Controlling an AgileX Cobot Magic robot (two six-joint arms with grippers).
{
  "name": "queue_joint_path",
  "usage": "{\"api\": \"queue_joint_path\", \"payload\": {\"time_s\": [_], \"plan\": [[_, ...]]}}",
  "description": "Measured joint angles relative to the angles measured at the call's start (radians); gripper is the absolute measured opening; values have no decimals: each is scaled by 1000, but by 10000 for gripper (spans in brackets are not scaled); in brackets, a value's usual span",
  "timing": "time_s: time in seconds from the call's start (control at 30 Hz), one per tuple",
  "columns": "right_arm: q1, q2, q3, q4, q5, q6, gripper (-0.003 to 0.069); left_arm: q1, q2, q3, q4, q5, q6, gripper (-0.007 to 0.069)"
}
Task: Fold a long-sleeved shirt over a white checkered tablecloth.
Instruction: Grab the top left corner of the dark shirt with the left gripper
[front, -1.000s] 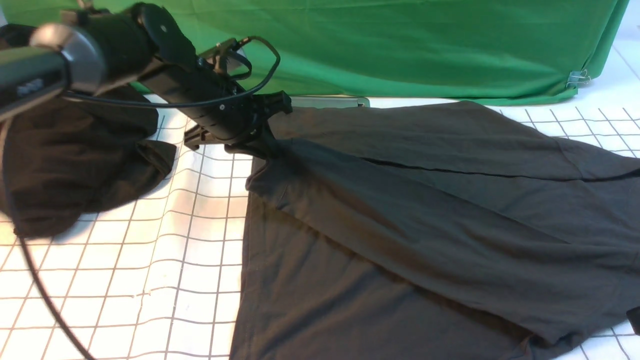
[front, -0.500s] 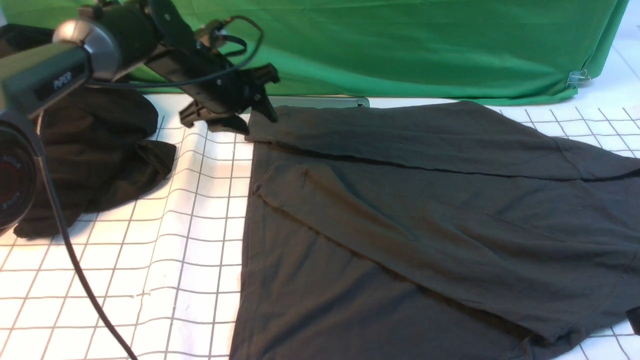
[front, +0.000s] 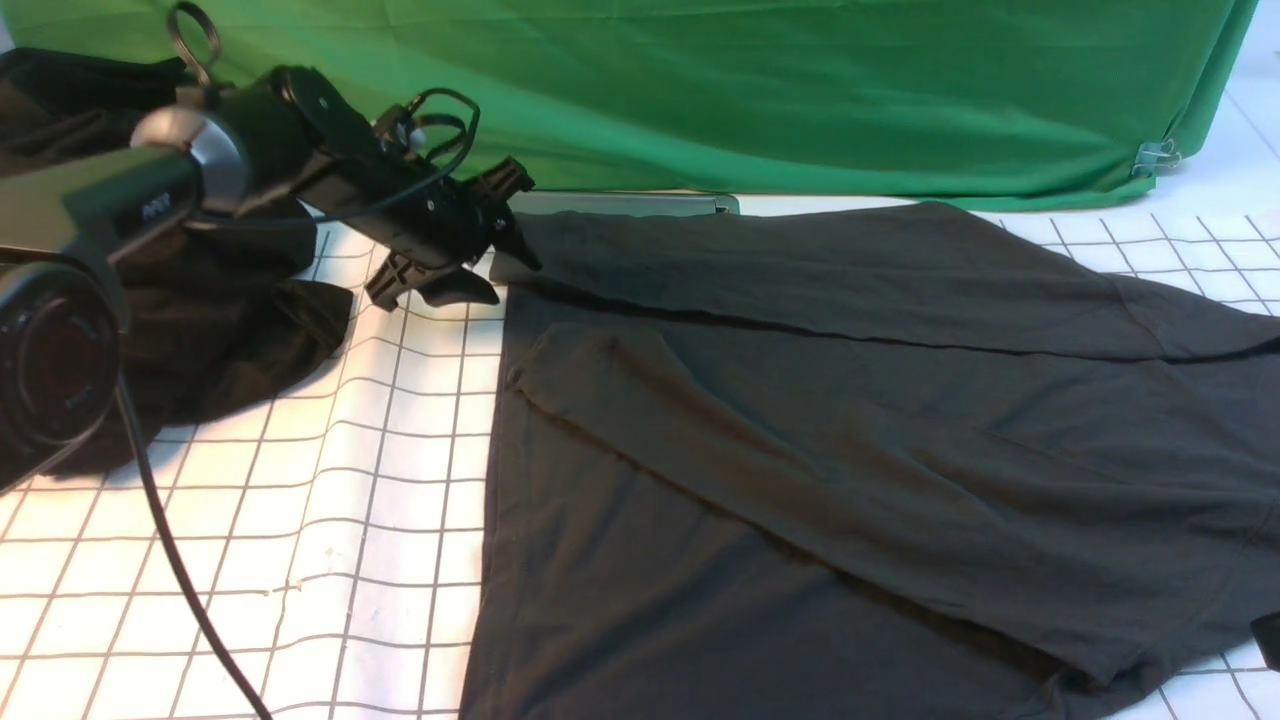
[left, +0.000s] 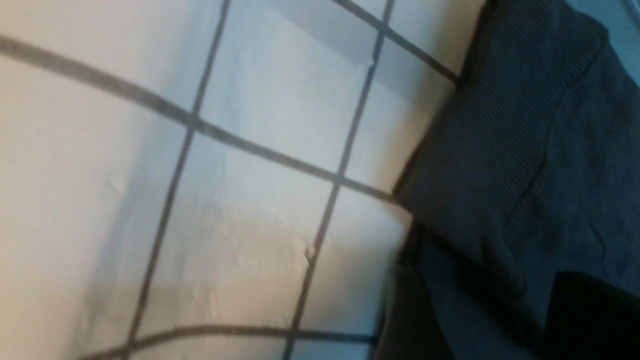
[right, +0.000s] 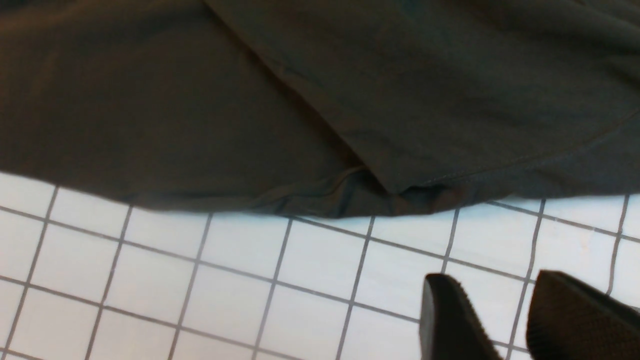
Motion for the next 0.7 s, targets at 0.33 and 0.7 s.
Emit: {"api": "queue_joint_path", "payload": {"time_s": [0.33, 0.7], "plan": [[0, 0, 0, 0, 9, 2, 237, 0, 25, 0, -25, -126, 37, 305], [0, 0, 0, 0, 14, 24, 238, 0, 29, 0, -146, -124, 195, 41]]}}
